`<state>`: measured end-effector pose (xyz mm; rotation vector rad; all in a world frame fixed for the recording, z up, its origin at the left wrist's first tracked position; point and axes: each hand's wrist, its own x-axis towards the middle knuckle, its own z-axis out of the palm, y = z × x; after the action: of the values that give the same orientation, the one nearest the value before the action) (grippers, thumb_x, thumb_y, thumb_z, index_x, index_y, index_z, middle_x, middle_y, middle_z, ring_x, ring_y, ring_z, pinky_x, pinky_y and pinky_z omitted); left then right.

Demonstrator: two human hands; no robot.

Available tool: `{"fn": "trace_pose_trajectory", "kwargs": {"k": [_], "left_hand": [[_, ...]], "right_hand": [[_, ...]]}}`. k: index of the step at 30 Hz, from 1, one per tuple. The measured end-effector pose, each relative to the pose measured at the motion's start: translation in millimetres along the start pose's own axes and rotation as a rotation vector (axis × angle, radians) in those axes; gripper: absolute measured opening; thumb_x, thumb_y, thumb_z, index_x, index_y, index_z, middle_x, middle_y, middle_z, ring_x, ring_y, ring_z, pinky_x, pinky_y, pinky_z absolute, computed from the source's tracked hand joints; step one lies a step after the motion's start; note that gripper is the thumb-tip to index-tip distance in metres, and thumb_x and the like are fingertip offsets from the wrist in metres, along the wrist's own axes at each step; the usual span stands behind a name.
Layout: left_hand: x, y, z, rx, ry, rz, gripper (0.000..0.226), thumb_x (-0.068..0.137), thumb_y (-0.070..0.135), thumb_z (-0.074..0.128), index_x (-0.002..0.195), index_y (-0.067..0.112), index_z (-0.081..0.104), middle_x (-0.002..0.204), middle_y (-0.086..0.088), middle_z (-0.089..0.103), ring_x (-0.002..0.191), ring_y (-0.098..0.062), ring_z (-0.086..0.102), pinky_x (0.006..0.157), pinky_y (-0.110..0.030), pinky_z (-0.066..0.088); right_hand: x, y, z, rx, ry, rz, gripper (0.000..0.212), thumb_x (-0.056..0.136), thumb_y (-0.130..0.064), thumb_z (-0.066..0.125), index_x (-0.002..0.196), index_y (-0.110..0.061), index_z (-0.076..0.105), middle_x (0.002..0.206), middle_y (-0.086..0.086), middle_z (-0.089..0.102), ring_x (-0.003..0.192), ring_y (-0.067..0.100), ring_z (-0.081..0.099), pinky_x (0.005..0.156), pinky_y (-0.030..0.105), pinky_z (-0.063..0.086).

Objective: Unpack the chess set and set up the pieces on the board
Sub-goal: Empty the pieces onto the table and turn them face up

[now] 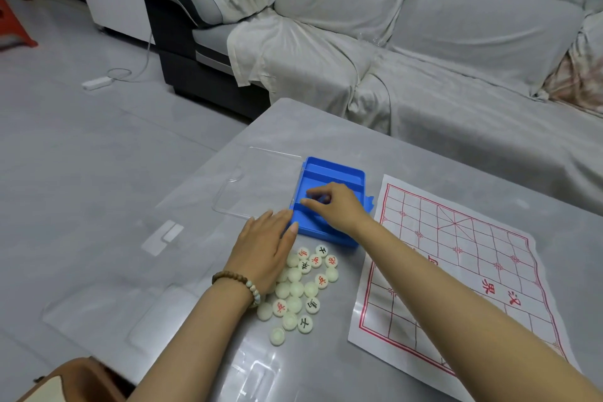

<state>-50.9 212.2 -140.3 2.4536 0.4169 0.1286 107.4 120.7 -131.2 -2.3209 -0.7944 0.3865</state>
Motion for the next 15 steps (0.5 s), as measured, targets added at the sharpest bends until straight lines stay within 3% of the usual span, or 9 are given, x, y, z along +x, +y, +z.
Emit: {"fn": "trace_pose_trajectory", "kwargs": {"k": [7, 11, 15], "left_hand": [[-1.9, -2.1, -1.9, -0.032, -0.064, -0.015, 0.05, 0.099, 0.041, 0.016, 0.146, 0.026, 0.022, 0.152, 0.012, 0.022, 0.142, -0.005, 0.008, 0.118, -0.03, 0.005], [-1.0, 1.2, -2.1, -0.029, -0.053, -0.029, 0.05, 0.099, 0.042, 0.017, 0.146, 0.025, 0.024, 0.152, 0.01, 0.025, 0.142, -0.007, 0.01, 0.118, -0.032, 0.007], [-1.7, 3.0, -2.2, -0.013, -0.036, -0.028, 0.05, 0.099, 0.042, 0.018, 0.145, 0.024, 0.026, 0.151, 0.009, 0.028, 0.142, -0.008, 0.013, 0.117, -0.033, 0.009]], "right_hand": [[-3.0, -0.7, 7.9, 0.147, 0.052, -0.003, 0.011, 0.08, -0.028, 0.073, 0.082, -0.017, 0.073, 0.082, -0.006, 0.068, 0.081, 0.011, 0.061, 0.08, 0.029, 0.052], [-2.6, 2.9, -0.6, 0.201, 0.014, 0.025, 0.015, 0.077, -0.023, 0.076, 0.089, -0.015, 0.072, 0.091, -0.004, 0.068, 0.084, 0.01, 0.058, 0.08, 0.024, 0.049], [-1.4, 11.6, -9.5, 0.081, -0.06, 0.017, 0.023, 0.077, -0.026, 0.076, 0.097, -0.014, 0.073, 0.095, -0.002, 0.069, 0.087, 0.013, 0.059, 0.08, 0.024, 0.049]]}}
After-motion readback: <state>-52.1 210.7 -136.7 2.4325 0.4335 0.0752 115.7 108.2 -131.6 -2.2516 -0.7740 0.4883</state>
